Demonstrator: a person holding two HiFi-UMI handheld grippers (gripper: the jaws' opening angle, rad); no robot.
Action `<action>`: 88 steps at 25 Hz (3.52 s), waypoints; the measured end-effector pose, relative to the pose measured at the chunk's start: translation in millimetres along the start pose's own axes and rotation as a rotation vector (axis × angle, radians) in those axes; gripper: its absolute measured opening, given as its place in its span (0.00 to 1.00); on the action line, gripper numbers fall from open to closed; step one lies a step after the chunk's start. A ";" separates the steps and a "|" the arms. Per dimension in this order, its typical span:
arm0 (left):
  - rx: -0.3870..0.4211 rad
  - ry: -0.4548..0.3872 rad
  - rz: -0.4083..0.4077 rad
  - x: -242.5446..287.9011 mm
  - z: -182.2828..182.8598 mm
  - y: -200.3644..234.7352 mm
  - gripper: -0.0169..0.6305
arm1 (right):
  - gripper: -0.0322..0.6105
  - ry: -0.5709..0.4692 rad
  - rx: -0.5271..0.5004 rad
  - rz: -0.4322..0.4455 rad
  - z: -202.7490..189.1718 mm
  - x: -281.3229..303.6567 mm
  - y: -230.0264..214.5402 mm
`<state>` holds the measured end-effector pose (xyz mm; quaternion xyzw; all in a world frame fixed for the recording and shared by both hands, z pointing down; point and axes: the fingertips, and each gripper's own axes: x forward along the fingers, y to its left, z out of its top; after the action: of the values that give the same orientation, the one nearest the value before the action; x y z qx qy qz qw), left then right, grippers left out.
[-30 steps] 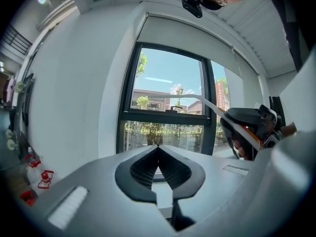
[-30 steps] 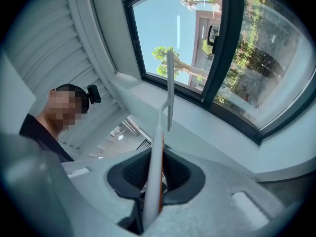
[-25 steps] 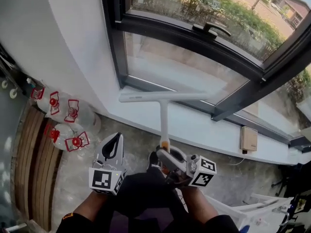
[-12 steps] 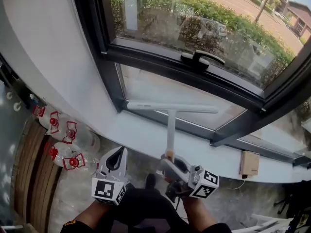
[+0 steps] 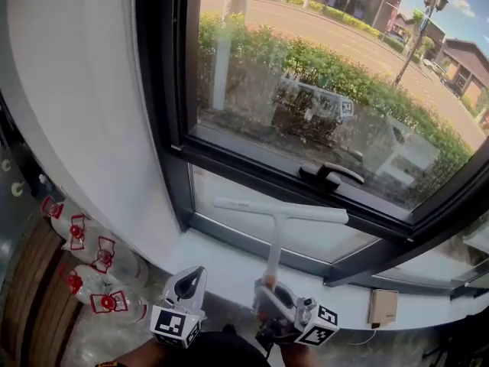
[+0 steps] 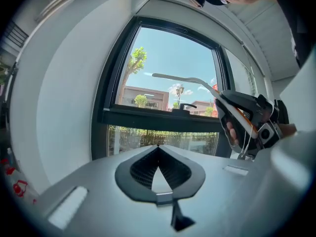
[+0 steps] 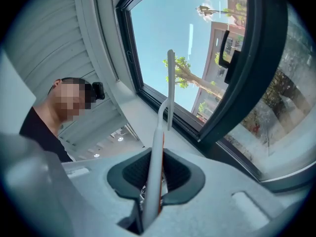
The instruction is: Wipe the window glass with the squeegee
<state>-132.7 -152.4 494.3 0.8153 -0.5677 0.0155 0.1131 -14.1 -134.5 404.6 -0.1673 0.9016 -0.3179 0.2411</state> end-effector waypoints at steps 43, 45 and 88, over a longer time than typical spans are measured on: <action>0.276 -0.370 0.032 82.7 227.1 110.0 0.05 | 0.12 -0.196 -0.500 0.344 418.3 415.5 132.1; 0.260 -0.358 0.029 83.7 225.9 105.9 0.05 | 0.12 -0.177 -0.487 0.344 414.0 414.4 129.8; 0.234 -0.343 -0.025 118.2 212.1 40.1 0.05 | 0.12 -0.214 -0.563 0.271 480.4 306.0 127.4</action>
<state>-149.8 -317.5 312.7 0.8205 -0.5629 -0.0590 -0.0805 -26.4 -415.8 -106.6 -0.1384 0.9377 -0.0018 0.3187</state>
